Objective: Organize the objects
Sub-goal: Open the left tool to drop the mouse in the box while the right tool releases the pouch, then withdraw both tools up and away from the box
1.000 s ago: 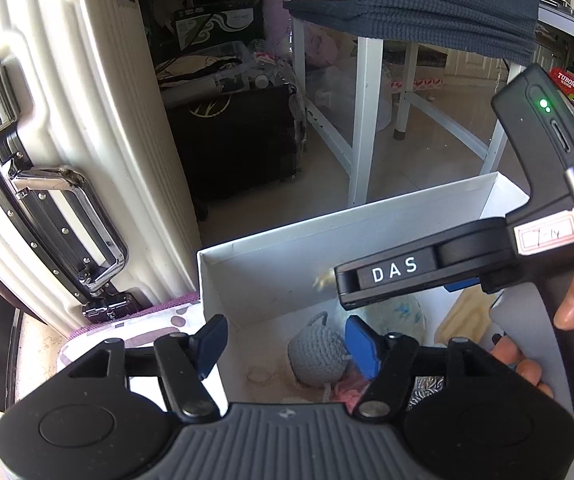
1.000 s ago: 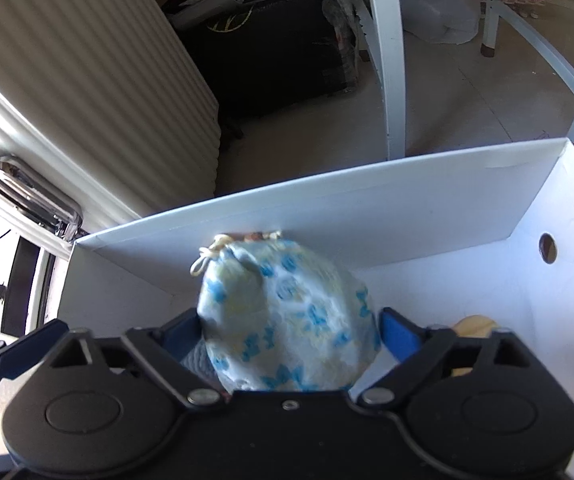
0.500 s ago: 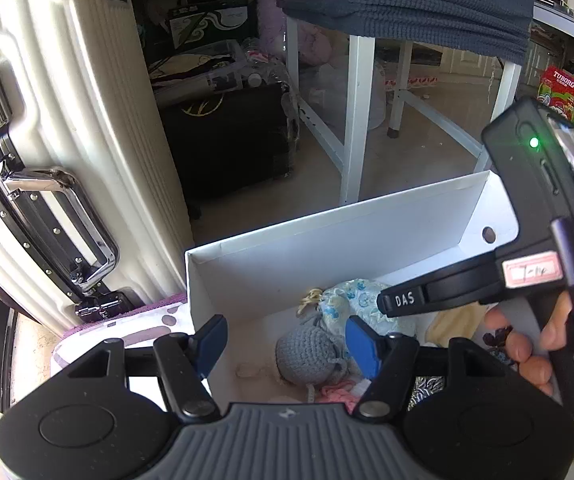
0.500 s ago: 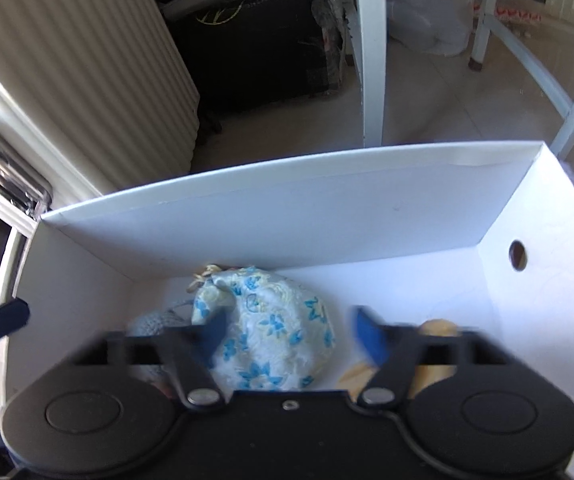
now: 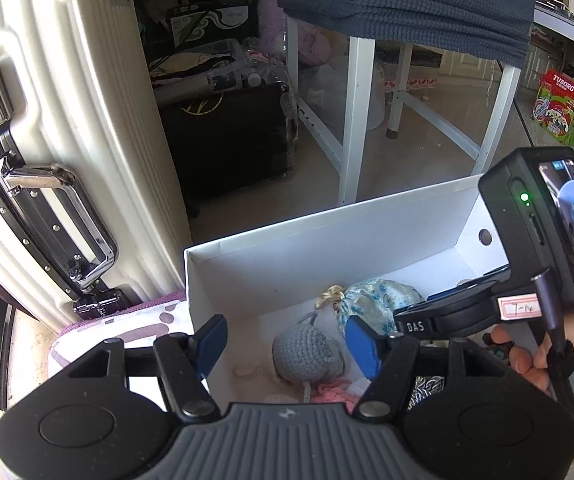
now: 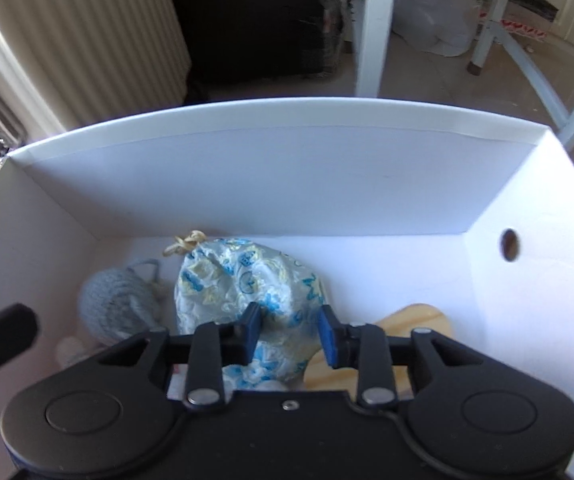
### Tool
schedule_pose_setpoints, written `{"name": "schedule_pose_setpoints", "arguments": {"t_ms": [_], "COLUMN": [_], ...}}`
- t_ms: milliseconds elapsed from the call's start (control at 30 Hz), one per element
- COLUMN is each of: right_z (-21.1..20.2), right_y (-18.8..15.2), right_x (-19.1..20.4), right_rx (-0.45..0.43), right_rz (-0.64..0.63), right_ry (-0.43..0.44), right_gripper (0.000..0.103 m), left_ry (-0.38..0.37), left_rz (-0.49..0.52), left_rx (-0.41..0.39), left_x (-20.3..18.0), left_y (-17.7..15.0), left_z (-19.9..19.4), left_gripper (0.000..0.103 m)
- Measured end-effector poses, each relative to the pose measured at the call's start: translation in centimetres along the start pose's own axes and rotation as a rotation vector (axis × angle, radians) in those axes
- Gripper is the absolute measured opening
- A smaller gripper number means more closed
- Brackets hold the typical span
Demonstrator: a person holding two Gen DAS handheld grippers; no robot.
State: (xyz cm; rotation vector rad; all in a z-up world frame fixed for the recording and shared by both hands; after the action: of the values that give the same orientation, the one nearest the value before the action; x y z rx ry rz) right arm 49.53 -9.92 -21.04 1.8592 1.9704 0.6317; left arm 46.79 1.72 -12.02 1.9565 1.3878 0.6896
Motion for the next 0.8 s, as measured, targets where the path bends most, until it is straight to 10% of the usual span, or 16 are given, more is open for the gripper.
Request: {"name": "schedule_pose_setpoints", "arguments": {"t_ms": [500,800], "right_z": [-6.0,-11.9], "right_y": [1.0,1.3], "right_x": [-1.6,-3.0], "right_rx": [-0.11,-0.205], "right_rz": [0.084,0.032], "right_ry": [0.106,0.084], "right_gripper": [0.034,0.059], "left_ry": [0.036,0.099], "left_rz": [-0.029,-0.087], "left_rx": [0.02,0.008], "left_x": [0.1,0.3], "left_y": [-0.4,-0.2], "left_z": [-2.5,-6.3], "left_gripper": [0.066,0.086]}}
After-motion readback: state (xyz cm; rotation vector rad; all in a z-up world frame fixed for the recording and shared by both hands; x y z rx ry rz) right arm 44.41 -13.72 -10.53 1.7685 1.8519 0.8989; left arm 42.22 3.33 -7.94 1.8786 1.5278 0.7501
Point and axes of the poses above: each gripper's, at about its wrist camera, not at the fingertips, and z roughly the way its jaws point, x to its left, y to its top, the point moved 10 cm from there along z, roughly the way its jaws point, and after that the axes turned 8 degrees about -x, right-handed, at the moved point
